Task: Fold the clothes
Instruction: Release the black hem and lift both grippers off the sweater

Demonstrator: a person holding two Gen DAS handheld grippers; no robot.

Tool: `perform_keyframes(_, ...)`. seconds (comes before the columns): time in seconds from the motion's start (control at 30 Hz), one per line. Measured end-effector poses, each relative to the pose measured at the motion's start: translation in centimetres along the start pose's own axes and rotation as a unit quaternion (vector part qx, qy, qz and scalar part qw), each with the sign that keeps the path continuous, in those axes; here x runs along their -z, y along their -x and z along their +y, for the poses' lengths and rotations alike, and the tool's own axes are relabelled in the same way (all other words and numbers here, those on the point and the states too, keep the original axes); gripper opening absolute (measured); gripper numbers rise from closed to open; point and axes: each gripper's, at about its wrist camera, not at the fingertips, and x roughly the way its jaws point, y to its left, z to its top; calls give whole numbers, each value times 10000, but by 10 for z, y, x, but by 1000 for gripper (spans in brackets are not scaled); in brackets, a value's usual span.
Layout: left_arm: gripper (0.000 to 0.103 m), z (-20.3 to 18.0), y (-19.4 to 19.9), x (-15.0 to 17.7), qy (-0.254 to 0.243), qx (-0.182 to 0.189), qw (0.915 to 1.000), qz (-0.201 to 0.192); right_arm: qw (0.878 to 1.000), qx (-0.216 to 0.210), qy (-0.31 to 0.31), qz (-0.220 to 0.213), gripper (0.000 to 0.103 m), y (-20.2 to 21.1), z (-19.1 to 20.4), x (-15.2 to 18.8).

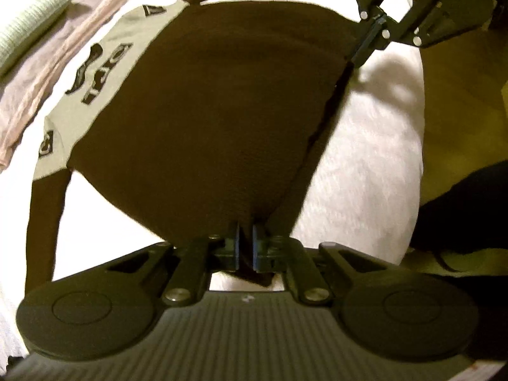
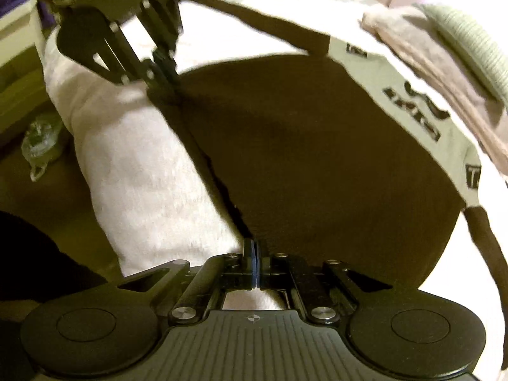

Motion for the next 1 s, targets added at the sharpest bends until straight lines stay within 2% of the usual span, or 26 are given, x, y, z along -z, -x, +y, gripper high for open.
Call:
perform_keyframes(0.13, 3, -3, -2, 5, -37, 212, 9998, 20, 9997, 63, -123, 191, 0, -3, -7, 13)
perform_keyframes(0.27, 2, -4, -4, 12, -39, 348, 9994, 49, 9997, 55, -131, 185, 0, -6, -10, 12)
perform_keyframes(0.4, 2, -2, -3, 12, 1, 421, 9991, 57, 9984, 63, -495, 279, 0, -2, -16, 10)
perform_keyframes(0.47, 3, 2, 1, 11, 108, 449, 9989, 69, 9970, 106, -679, 367, 14, 2, -21, 9)
perform_keyframes(0.53, 4, 10, 6, 10, 284, 435, 9986, 103, 9942, 135, -993, 394, 39, 12, -30, 7)
perform_keyframes(0.67, 9, 33, 26, 3, 1060, 367, 9936, 120, 9799, 221, -1956, 322, 45, 39, -58, -1)
perform_keyframes(0.77, 11, 56, 43, -5, 1867, 263, 9820, 110, 9600, 401, -2761, 227, 45, 59, -86, -11)
perform_keyframes(0.8, 17, 64, 48, -7, 2117, 210, 9771, 104, 9508, 480, -3055, 183, 46, 66, -97, -16)
perform_keyframes(0.9, 26, 89, 64, -10, 2862, 75, 9581, 40, 9321, 608, -3571, 49, 47, 82, -124, -33)
perform_keyframes(1.0, 34, 116, 78, -10, 3516, -67, 9361, -13, 9295, 679, -3620, -176, 47, 96, -139, -52)
